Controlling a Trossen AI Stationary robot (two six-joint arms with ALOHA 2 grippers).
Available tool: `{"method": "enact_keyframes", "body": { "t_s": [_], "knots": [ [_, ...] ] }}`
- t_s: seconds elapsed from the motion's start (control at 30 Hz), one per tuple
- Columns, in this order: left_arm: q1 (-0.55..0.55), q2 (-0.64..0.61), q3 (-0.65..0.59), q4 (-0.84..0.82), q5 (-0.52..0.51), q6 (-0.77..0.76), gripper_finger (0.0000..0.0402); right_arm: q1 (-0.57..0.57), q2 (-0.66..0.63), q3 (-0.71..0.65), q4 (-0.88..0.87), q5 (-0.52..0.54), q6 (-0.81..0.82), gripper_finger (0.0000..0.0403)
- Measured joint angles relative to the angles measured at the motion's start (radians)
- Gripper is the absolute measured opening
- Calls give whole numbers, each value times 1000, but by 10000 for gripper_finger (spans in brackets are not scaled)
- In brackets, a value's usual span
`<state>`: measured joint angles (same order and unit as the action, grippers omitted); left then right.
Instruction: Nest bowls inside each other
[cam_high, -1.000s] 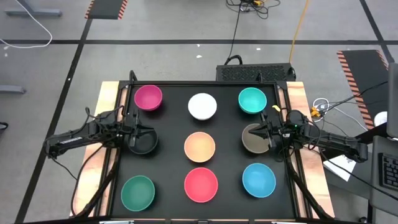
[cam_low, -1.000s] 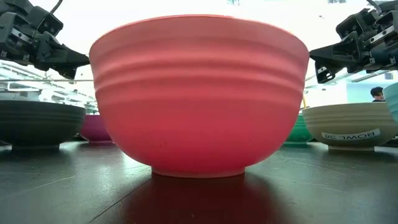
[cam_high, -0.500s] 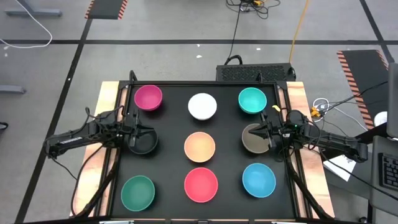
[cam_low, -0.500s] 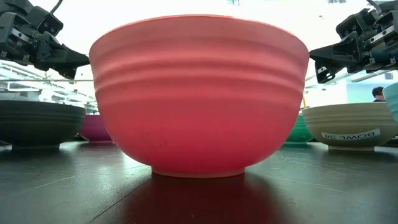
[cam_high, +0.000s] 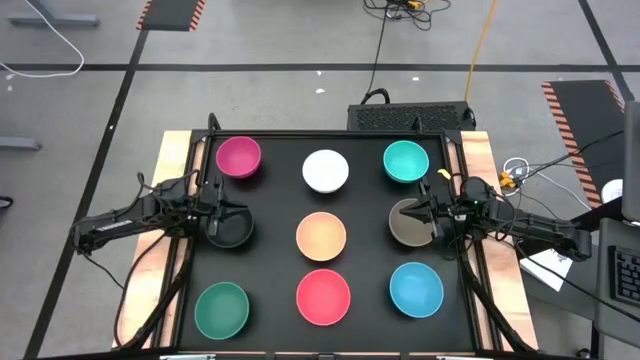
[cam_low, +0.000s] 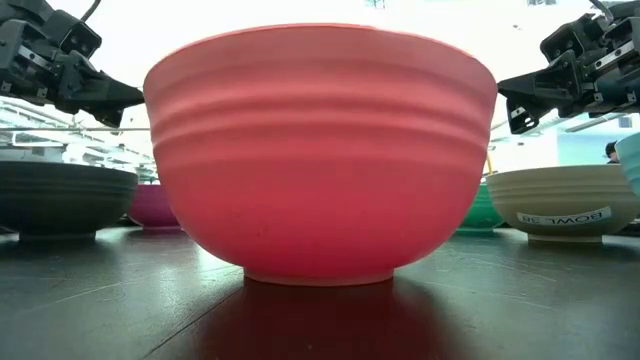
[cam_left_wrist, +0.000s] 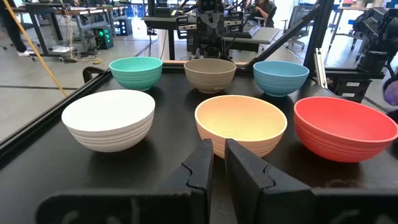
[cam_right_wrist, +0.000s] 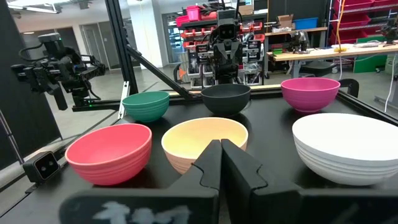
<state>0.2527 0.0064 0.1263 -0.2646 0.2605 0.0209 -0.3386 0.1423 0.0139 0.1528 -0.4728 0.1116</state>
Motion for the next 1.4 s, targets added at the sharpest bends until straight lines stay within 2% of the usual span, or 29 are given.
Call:
{"method": "enact_keyframes", "body": {
  "t_s": [0.2, 0.33, 0.43, 0.93, 1.17, 1.4],
  "knots": [
    [0, 0, 0, 0, 0, 0, 47, 0, 0, 0, 0, 0, -1, 0],
    [0, 0, 0, 0, 0, 0, 47, 0, 0, 0, 0, 0, -157, 0],
    [0, 0, 0, 0, 0, 0, 47, 0, 0, 0, 0, 0, -202, 0],
    [0, 0, 0, 31, 0, -7, 47, 0, 0, 0, 0, 0, -199, 0],
    [0, 0, 0, 83, 0, -155, 47, 0, 0, 0, 3, 0, -151, 0],
    [0, 0, 0, 107, 1, -169, 47, 0, 0, 0, 11, 0, -150, 0]
  ]
}}
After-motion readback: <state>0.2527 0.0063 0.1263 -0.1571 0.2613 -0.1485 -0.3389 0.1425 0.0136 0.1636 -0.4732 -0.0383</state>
